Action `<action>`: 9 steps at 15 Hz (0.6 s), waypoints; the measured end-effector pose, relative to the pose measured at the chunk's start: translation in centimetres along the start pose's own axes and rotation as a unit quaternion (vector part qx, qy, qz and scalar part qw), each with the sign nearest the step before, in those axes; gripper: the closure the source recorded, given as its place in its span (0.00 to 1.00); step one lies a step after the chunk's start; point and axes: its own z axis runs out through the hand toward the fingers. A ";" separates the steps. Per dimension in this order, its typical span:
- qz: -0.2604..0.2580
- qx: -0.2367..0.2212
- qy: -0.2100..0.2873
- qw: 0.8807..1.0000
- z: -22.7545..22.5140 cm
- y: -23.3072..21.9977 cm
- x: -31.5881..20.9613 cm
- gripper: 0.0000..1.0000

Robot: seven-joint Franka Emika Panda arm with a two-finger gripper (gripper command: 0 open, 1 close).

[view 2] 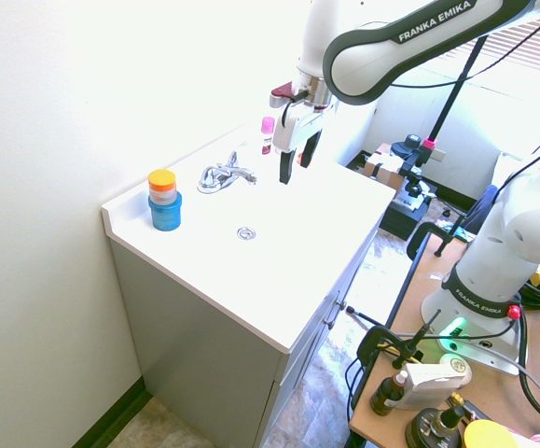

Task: Turn off the hot water

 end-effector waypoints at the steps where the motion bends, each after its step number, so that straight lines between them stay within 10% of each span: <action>1: 0.000 0.000 0.000 1.000 0.0 0.0 0.0 0.00; 9: 0.115 0.027 0.131 0.984 -3.4 -6.6 1.9 0.00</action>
